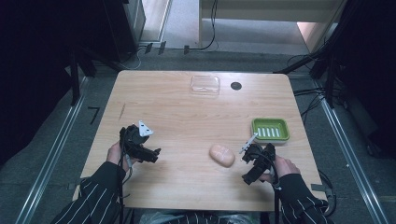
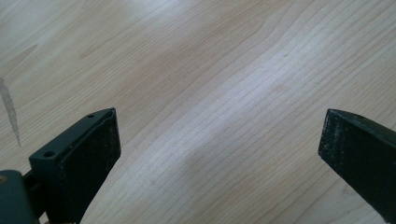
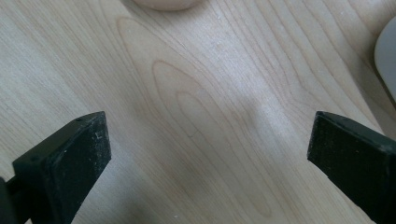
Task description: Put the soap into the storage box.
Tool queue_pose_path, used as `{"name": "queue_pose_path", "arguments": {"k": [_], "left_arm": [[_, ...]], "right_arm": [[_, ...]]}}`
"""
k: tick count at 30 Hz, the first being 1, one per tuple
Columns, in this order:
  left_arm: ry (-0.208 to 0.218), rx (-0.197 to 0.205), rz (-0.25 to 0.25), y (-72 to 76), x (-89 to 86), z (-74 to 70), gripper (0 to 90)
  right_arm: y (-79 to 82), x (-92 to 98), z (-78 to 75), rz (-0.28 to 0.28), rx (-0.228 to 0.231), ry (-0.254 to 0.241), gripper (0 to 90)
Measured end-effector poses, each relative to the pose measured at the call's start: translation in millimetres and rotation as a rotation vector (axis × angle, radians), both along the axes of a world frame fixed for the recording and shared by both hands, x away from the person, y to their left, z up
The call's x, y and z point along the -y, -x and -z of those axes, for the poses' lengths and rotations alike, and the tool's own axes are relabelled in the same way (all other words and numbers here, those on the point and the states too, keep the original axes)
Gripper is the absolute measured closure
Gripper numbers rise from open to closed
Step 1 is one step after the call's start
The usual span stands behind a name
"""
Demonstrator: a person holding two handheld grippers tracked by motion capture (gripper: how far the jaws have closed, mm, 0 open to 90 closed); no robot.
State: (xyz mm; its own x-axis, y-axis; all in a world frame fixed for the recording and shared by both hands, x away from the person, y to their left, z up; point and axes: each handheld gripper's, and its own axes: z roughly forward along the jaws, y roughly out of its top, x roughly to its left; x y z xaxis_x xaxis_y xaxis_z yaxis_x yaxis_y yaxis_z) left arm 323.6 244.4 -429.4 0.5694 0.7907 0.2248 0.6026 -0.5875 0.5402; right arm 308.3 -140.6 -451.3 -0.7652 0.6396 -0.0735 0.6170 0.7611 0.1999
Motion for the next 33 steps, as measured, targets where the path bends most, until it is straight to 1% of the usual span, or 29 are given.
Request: {"name": "queue_pose_path", "arguments": {"k": [3,8,10,14,15,18,21,23,25,28,30,33], "left_arm": [[0.002,0.000,0.000,-0.2,-0.5,0.2,0.0],[0.004,0.000,-0.004,-0.2,-0.6,0.4,0.0],[-0.004,-0.008,-0.010,0.4,-2.5,0.1,0.0],[0.000,0.006,-0.018,0.6,-3.3,-2.0,0.0],[-0.003,0.007,-0.018,0.6,-2.9,-2.1,0.0],[-0.010,-0.001,-0.017,0.4,-1.2,-0.6,0.0],[-0.010,-0.004,-0.017,0.2,-1.2,0.5,0.0],[-0.008,-0.002,-0.018,-0.1,-2.6,0.3,0.0],[-0.008,-0.003,-0.017,0.5,-2.8,0.6,0.0],[-0.011,-0.006,-0.013,4.3,-5.3,1.4,0.0],[0.002,0.003,-0.032,5.4,-10.0,0.0,0.0],[0.009,0.009,-0.036,5.1,-11.1,-1.2,0.0]], "right_arm": [[-0.1,-0.3,-0.1,-0.009,0.003,0.001,0.0],[0.6,-0.9,-0.4,-0.004,0.004,-0.003,0.0],[-0.4,-1.6,-1.0,-0.011,0.007,-0.007,0.0],[0.0,-3.2,-0.4,-0.017,0.010,-0.013,0.0],[-0.8,-3.5,-0.3,-0.018,0.003,-0.010,0.0],[-2.1,-3.3,-0.4,-0.028,0.006,-0.012,0.0],[-3.8,-4.1,-3.1,-0.023,0.013,-0.027,0.0],[-7.3,-5.0,-7.5,-0.027,0.017,-0.047,0.0],[-7.8,-5.6,-8.8,-0.022,0.017,-0.048,0.0],[-7.6,-9.3,-10.7,-0.033,0.021,-0.054,0.0],[-7.4,-16.3,-14.7,-0.047,0.037,-0.062,0.0],[-7.0,-21.1,-16.1,-0.059,0.036,-0.056,0.0]]}}
